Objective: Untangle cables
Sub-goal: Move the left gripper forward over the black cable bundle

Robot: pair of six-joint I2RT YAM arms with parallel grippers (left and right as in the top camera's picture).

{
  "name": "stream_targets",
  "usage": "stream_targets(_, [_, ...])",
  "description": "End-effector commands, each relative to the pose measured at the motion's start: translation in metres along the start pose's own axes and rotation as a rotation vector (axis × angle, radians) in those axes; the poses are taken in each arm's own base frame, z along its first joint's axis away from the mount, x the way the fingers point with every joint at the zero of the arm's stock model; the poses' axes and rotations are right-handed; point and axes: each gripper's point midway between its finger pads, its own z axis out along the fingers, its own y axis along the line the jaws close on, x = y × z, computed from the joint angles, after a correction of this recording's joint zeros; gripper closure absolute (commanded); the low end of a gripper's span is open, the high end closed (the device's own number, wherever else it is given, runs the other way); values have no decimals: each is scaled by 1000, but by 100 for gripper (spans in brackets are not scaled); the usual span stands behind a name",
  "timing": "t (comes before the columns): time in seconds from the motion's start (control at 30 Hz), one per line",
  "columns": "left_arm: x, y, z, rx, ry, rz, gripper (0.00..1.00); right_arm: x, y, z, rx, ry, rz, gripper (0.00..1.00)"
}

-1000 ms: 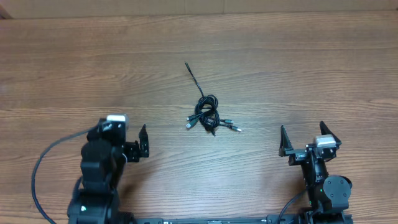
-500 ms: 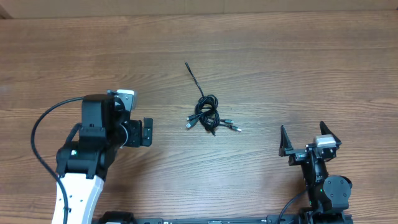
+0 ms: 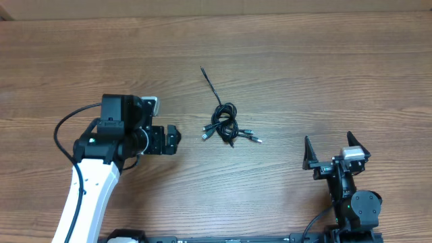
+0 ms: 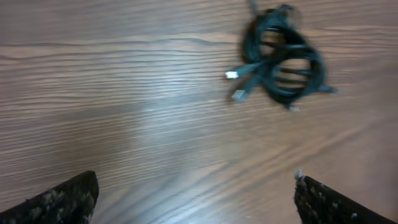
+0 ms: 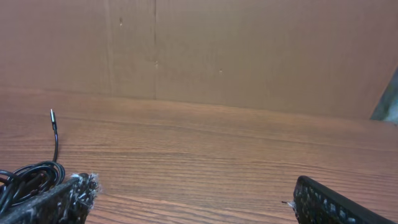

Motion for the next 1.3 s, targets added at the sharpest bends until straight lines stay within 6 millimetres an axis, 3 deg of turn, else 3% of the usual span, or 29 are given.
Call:
stream_targets(0.0, [-9, -27, 1, 164, 8, -47, 0, 2, -2, 0, 13, 0, -1, 0])
stream_targets(0.1, [-7, -33, 7, 210, 37, -63, 0, 2, -2, 0, 12, 0, -1, 0])
stream_targets(0.23, [-4, -27, 15, 101, 50, -105, 0, 2, -2, 0, 12, 0, -1, 0])
stream_targets(0.47, [-8, -72, 27, 100, 12, -15, 0, 2, -2, 0, 12, 0, -1, 0])
stream_targets(0.77, [-15, -114, 34, 63, -92, -73, 0, 2, -2, 0, 11, 0, -1, 0])
stream_targets(1.0, [-22, -123, 37, 6, -158, -87, 0, 2, -2, 0, 11, 0, -1, 0])
stream_targets(1.13, [-29, -133, 40, 12, -119, -85, 0, 2, -2, 0, 12, 0, -1, 0])
stream_targets(1.27, [-36, -145, 48, -87, -19, -43, 0, 2, -2, 0, 12, 0, -1, 0])
